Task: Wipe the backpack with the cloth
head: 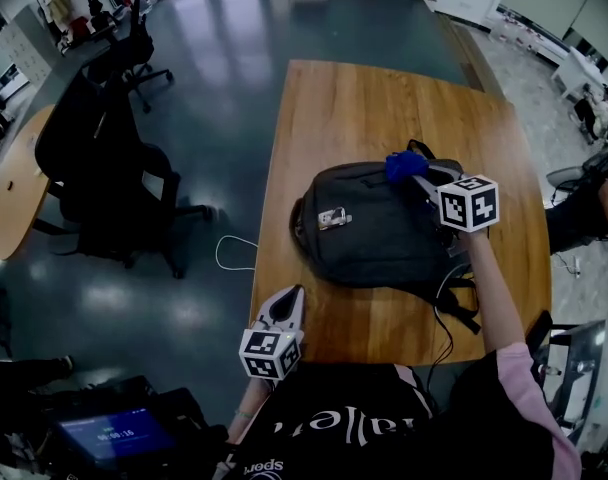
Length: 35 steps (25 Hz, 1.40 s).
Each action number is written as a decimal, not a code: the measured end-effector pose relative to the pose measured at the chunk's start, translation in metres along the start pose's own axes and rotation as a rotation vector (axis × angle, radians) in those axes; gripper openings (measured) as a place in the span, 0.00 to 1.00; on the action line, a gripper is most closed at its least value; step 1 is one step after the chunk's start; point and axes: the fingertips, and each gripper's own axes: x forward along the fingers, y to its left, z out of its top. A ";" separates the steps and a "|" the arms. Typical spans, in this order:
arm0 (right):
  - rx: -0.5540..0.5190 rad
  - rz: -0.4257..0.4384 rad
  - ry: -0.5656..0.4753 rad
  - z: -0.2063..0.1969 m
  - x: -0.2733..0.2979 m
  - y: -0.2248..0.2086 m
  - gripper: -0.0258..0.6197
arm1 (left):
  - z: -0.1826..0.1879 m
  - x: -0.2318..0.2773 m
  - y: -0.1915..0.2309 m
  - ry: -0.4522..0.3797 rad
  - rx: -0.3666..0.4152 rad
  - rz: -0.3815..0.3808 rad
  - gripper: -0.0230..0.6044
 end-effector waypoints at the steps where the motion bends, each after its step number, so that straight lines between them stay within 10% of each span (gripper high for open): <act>1: -0.024 0.005 -0.013 -0.002 -0.009 0.009 0.13 | 0.000 -0.001 0.001 0.000 -0.002 0.003 0.03; 9: 0.002 0.043 -0.120 -0.047 -0.078 0.079 0.13 | 0.003 0.004 -0.008 0.003 0.010 -0.022 0.03; 22: 0.199 0.027 0.005 -0.159 -0.137 0.143 0.13 | -0.003 0.006 -0.023 0.030 0.035 -0.064 0.03; 35: -0.068 -0.134 -0.205 0.011 -0.114 0.000 0.12 | -0.002 0.005 -0.016 0.011 0.038 -0.066 0.03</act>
